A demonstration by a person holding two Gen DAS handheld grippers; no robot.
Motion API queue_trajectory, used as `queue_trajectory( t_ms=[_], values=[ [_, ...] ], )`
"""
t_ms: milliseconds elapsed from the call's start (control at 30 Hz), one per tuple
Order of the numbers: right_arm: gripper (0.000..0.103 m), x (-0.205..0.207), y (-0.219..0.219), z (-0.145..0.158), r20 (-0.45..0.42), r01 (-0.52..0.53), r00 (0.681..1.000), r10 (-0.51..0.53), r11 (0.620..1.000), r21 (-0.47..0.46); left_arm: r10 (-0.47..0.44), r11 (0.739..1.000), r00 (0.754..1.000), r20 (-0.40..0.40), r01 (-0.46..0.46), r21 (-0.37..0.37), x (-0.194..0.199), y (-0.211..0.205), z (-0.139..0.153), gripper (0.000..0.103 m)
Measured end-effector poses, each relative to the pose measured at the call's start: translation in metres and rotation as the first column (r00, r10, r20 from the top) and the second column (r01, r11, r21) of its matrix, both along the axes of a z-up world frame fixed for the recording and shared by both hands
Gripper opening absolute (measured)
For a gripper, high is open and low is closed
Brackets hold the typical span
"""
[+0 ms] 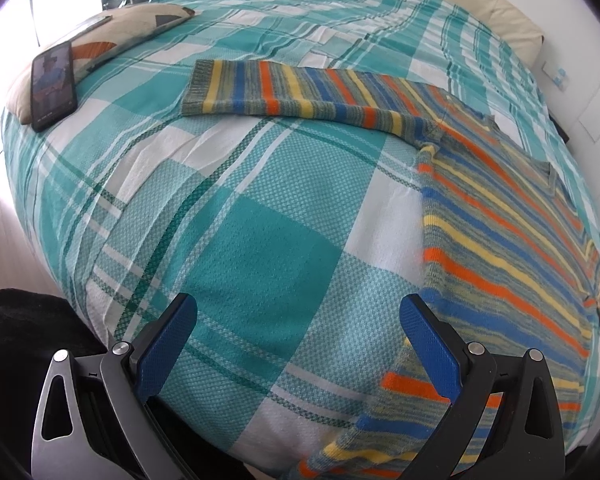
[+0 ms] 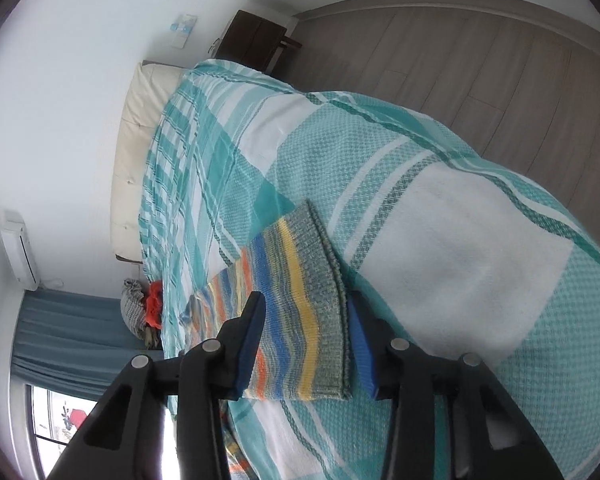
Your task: Fold small clothes
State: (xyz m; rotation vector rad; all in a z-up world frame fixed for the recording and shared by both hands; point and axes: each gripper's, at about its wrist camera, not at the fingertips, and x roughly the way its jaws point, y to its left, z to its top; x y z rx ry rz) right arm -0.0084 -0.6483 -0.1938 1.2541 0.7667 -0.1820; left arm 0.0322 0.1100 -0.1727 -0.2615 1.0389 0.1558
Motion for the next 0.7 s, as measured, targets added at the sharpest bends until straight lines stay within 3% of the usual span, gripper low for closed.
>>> queue_trajectory(
  t_ms=[33, 67, 100, 267, 400, 533, 600, 700],
  values=[
    [0.030, 0.006, 0.000, 0.000, -0.020, -0.014, 1.000, 0.014, 1.000, -0.012, -0.006, 1.000, 1.000, -0.005, 0.006, 0.008, 0.001, -0.002, -0.001, 0.101],
    [0.006, 0.009, 0.001, 0.002, -0.059, -0.029, 0.998, 0.026, 0.998, -0.051, -0.011, 1.000, 1.000, -0.009, 0.011, 0.016, 0.001, -0.003, -0.001, 0.101],
    [0.002, 0.012, 0.002, 0.006, -0.104, -0.040, 0.994, 0.029, 0.994, -0.105, -0.015, 1.000, 1.000, -0.009, 0.015, 0.021, 0.002, -0.004, -0.001, 0.101],
    [0.002, 0.029, 0.029, 0.070, -0.098, -0.078, 0.994, 0.046, 0.935, -0.347, -0.018, 1.000, 1.000, 0.007, 0.018, -0.004, 0.002, -0.003, 0.003, 0.101],
    [0.002, 0.075, 0.091, 0.147, -0.033, -0.199, 0.977, 0.210, 0.850, -0.488, -0.013, 0.999, 1.000, 0.010, 0.014, -0.043, 0.008, -0.001, 0.004, 0.101],
    [0.002, 0.137, 0.190, 0.198, 0.025, -0.367, 0.896, 0.444, 0.770, -0.522, -0.018, 0.998, 1.000, 0.019, 0.019, -0.064, 0.011, -0.003, 0.007, 0.101],
    [0.002, 0.164, 0.248, 0.203, 0.025, -0.447, 0.841, 0.541, 0.720, -0.531, -0.021, 0.998, 1.000, 0.020, 0.022, -0.061, 0.011, -0.003, 0.007, 0.101],
    [0.004, 0.205, 0.327, 0.186, 0.031, -0.564, 0.738, 0.674, 0.641, -0.520, -0.020, 0.999, 1.000, 0.017, 0.020, -0.034, 0.013, -0.002, 0.006, 0.101]
  ],
)
